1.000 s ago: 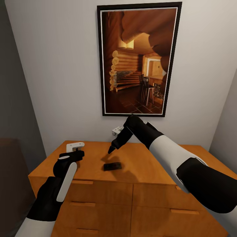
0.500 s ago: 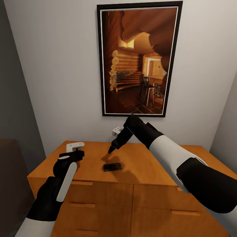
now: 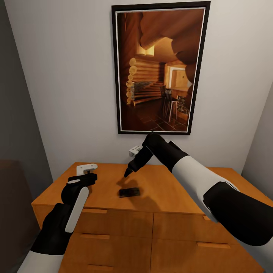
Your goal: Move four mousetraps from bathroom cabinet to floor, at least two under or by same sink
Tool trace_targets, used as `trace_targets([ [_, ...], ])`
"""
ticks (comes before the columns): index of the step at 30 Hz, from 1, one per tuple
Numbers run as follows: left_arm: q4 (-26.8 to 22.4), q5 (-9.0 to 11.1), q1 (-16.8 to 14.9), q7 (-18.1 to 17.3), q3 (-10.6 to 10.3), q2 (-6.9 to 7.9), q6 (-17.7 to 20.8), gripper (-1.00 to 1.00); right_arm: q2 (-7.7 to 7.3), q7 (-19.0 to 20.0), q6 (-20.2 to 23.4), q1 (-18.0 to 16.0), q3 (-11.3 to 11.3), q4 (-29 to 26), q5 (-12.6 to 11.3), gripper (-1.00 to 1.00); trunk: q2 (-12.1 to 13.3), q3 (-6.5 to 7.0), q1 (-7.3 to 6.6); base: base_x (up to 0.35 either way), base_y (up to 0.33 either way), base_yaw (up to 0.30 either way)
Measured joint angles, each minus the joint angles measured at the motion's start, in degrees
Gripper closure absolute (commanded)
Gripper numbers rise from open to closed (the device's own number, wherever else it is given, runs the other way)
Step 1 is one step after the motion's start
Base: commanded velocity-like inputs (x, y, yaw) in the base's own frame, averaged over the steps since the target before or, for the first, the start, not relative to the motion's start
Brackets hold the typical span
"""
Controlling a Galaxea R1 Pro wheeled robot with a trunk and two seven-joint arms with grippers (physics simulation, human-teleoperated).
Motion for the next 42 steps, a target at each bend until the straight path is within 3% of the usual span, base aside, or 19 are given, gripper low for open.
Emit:
trace_targets([
  [9,0.0,0.0,0.0,0.0,0.0,0.00,0.0,1.00,0.00,4.9,-0.1,0.3,0.3,0.1,-0.1,-1.00,0.0,0.00,0.00,0.000,0.000,0.000],
  [18,0.0,0.1,0.0,0.0,0.1,0.00,0.0,1.00,-0.01,8.2,-0.1,0.4,6.8,0.2,0.0,-1.00,0.0,0.00,0.00,0.000,0.000,0.000],
  [22,0.0,0.1,0.0,0.0,0.1,0.00,0.0,1.00,-0.01,8.4,-0.1,0.4,8.3,0.1,-0.1,-1.00,0.0,0.00,0.00,0.000,0.000,0.000],
  [42,0.0,0.1,0.0,0.0,0.1,0.00,0.0,1.00,0.00,7.7,-0.1,0.3,9.1,-0.2,0.2,-1.00,0.0,0.00,0.00,0.000,0.000,0.000],
])
